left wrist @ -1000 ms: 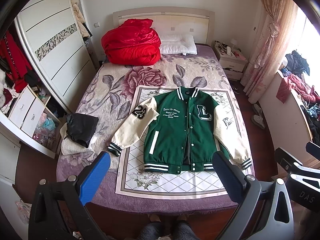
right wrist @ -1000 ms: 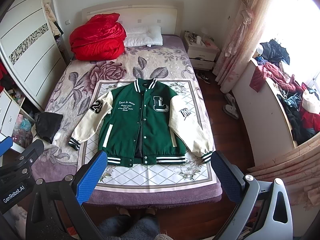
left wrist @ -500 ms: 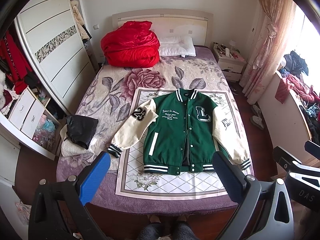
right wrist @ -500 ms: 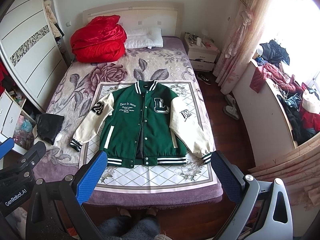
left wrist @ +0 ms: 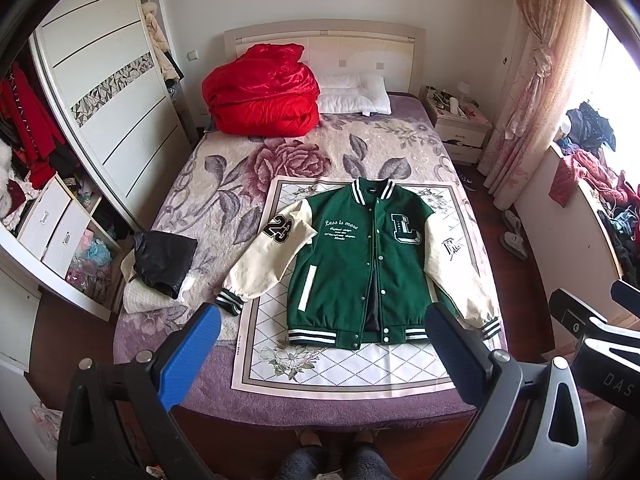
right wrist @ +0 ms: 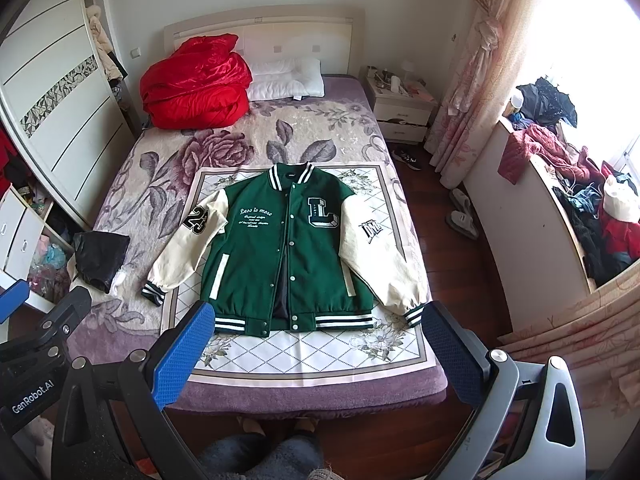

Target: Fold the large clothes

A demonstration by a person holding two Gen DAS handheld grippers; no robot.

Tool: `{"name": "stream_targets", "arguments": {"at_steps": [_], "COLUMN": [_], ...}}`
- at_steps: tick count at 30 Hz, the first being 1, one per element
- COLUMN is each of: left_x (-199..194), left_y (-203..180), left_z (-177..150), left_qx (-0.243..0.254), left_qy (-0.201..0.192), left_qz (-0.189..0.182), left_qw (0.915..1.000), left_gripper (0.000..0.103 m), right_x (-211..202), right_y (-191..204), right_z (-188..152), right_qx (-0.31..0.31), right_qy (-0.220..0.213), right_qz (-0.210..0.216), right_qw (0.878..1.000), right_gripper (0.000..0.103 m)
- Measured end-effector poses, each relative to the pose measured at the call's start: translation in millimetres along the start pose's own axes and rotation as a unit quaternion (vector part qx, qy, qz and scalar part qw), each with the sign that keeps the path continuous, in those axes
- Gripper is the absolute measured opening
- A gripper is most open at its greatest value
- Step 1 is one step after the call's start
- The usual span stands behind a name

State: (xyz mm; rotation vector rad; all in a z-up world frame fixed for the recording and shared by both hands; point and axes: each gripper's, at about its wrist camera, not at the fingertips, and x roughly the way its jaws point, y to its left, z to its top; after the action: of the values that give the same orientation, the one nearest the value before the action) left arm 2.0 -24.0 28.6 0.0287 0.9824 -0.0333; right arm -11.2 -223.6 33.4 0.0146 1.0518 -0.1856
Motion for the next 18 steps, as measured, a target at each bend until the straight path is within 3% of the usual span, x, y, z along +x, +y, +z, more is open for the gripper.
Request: {"name": "stream_targets", "arguments": {"at_steps": [18], "left_x": [-5.8], "left_y": [4.1], "left_z": [-0.4], "left_qx": [-0.002], "left_qy": [-0.002], "left_qz": [-0.002], "left_qw": [1.0000], "left_gripper": [0.103], "right_x": [-9.8], "right_y": [2.6], "right_z": [5.7], "right_qx": [0.001], "right_qy": [-0.002], "right_qz": [0.002], "right_qw": [1.000], "right_gripper": [0.103]}}
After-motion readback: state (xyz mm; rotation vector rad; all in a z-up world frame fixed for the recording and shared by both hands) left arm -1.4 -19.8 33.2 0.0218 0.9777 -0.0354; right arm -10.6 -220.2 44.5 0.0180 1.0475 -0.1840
